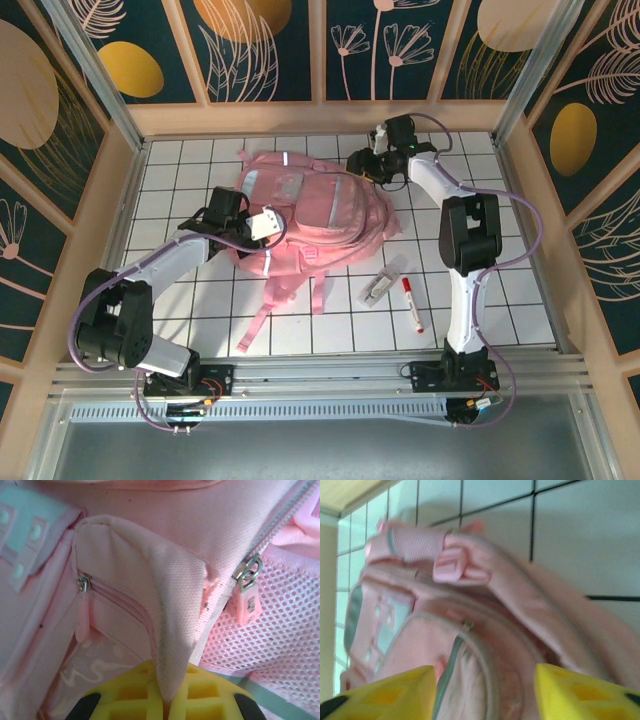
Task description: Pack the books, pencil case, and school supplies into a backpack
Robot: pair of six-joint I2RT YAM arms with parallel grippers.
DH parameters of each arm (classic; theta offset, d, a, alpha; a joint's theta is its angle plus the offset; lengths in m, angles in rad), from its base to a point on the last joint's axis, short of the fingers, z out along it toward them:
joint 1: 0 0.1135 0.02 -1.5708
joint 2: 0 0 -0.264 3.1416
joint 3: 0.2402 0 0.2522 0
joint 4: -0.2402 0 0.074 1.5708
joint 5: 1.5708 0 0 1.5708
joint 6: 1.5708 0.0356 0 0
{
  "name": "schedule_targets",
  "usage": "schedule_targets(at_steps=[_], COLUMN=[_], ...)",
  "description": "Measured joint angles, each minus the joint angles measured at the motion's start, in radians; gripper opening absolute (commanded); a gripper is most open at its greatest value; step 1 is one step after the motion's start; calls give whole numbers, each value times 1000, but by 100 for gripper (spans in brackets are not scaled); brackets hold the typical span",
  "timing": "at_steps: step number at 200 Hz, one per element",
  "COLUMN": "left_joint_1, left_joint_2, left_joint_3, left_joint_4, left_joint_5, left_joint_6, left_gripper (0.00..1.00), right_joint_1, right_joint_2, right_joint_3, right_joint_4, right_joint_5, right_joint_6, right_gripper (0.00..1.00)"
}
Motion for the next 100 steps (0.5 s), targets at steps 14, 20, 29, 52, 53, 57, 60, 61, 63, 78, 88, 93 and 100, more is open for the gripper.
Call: schedule_targets(at_steps=[14,20,29,52,53,57,60,61,63,78,88,93,100], left_joint_1=[-2,-2,-3,-2,-2,-2,-2,-2,-2,-3,-2,-2,-2], left_joint_2=[-2,-4,-13,-43,-44,-45,-46,-46,-46,-46,-45,-44,-43], left_joint_3=[0,0,-2,-11,-11,-11,-11,-11,-11,-10,0,6,18], left_joint_4=[-19,-23,-25,-30,-31,-32,-34,-34,-35,-48,-69,-78,-96], left_joint_5=[24,34,45,85,87,95,101,103,108,137,155,164,175], left_joint_6=[-94,-130,-183,-294,-297,-312,-323,-325,-333,-381,-408,-418,-433], left_gripper=[0,0,0,0,0,0,0,0,0,0,0,0,0], right_joint_1=[0,0,1,21,24,37,46,54,66,181,296,359,442], right_joint_2=[-30,-60,-117,-340,-357,-402,-436,-454,-481,-651,-748,-785,-815], right_joint_3=[-24,-57,-115,-306,-317,-348,-372,-382,-398,-500,-564,-595,-634], right_joint_4=[16,23,25,11,7,4,0,-4,-4,-4,11,27,55], right_joint_5=[74,113,176,333,342,367,380,388,401,443,433,423,389], right_joint_6=[31,42,61,103,103,108,112,111,115,144,162,178,195], right_gripper=[65,66,66,63,62,61,59,59,58,51,48,47,47])
